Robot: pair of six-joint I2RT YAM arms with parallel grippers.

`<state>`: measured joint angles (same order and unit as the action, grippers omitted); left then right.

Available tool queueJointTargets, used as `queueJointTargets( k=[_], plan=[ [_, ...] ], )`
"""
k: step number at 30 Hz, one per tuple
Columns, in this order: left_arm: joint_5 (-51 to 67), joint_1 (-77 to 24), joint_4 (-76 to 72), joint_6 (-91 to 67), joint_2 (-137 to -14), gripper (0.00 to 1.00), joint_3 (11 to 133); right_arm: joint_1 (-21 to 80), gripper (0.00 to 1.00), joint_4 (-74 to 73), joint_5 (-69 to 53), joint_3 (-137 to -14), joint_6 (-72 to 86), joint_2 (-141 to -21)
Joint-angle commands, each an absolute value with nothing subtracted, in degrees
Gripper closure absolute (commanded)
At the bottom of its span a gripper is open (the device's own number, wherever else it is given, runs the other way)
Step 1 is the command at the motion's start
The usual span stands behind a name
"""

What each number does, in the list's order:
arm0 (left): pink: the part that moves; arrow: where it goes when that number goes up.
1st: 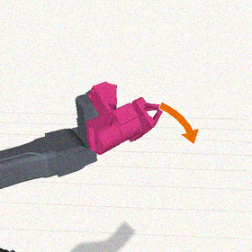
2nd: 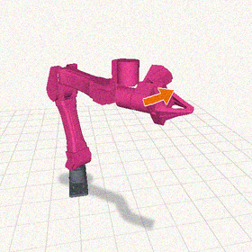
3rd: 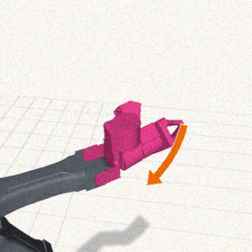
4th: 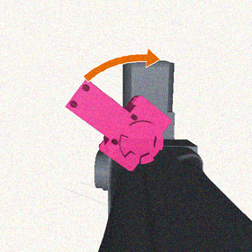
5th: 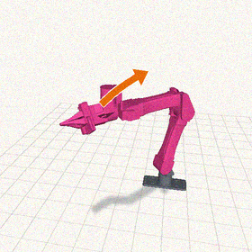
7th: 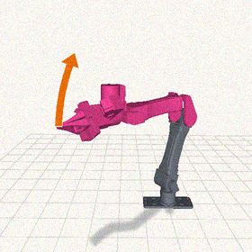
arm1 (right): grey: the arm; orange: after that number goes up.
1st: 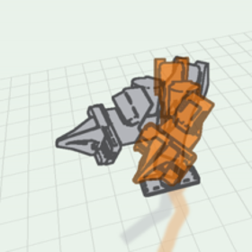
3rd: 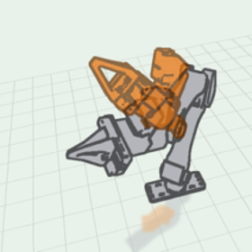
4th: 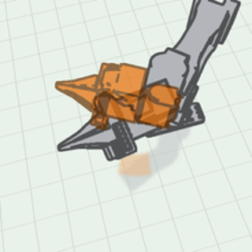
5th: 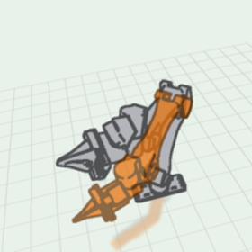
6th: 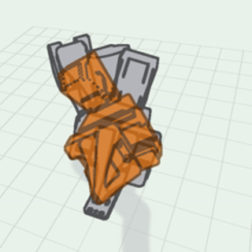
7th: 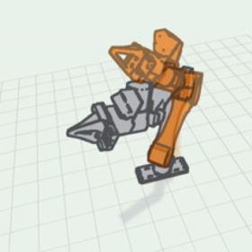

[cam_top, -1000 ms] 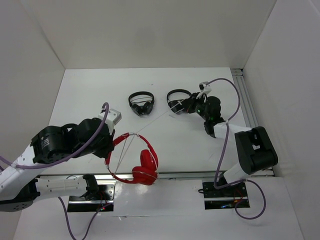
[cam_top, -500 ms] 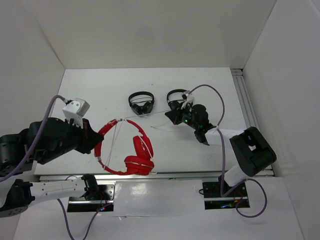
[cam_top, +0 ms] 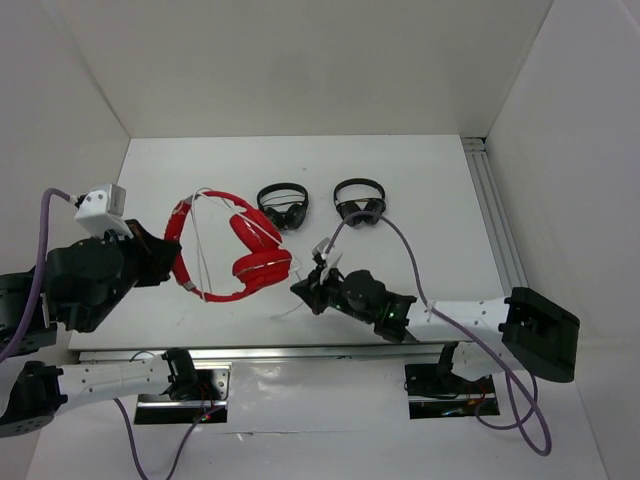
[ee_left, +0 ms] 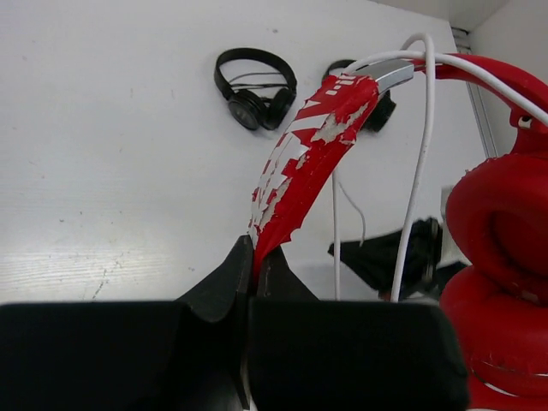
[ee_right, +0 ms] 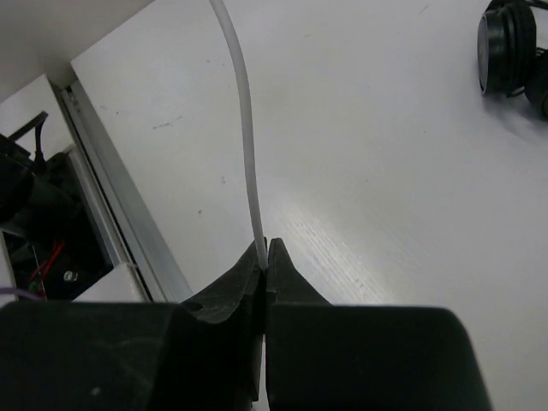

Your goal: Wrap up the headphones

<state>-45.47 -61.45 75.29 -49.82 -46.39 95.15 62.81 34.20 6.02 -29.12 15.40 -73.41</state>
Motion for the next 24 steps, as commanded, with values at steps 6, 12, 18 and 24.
queueJointTargets(
  k=[6, 12, 18, 24],
  plan=[
    [-61.2, -61.6, 69.1, -53.9, -53.4, 1.0, 101.8, 78.0, 1.0, 29.1, 27.3, -29.7, 13.6, -72.2],
    [-66.2, -61.0, 70.2, -53.9, -58.1, 1.0, 103.8, 89.5, 1.0, 28.6, 32.3, -32.9, 13.6, -76.6],
    [-64.4, -56.3, 64.9, -49.3, -61.4, 1.0, 101.9, 93.9, 1.0, 24.9, 33.8, -39.3, 11.7, -80.0],
    [-54.8, -45.4, 55.0, -41.0, -66.3, 1.0, 96.2, 94.0, 1.0, 21.5, 36.7, -42.3, 10.3, -79.0]
  ],
)
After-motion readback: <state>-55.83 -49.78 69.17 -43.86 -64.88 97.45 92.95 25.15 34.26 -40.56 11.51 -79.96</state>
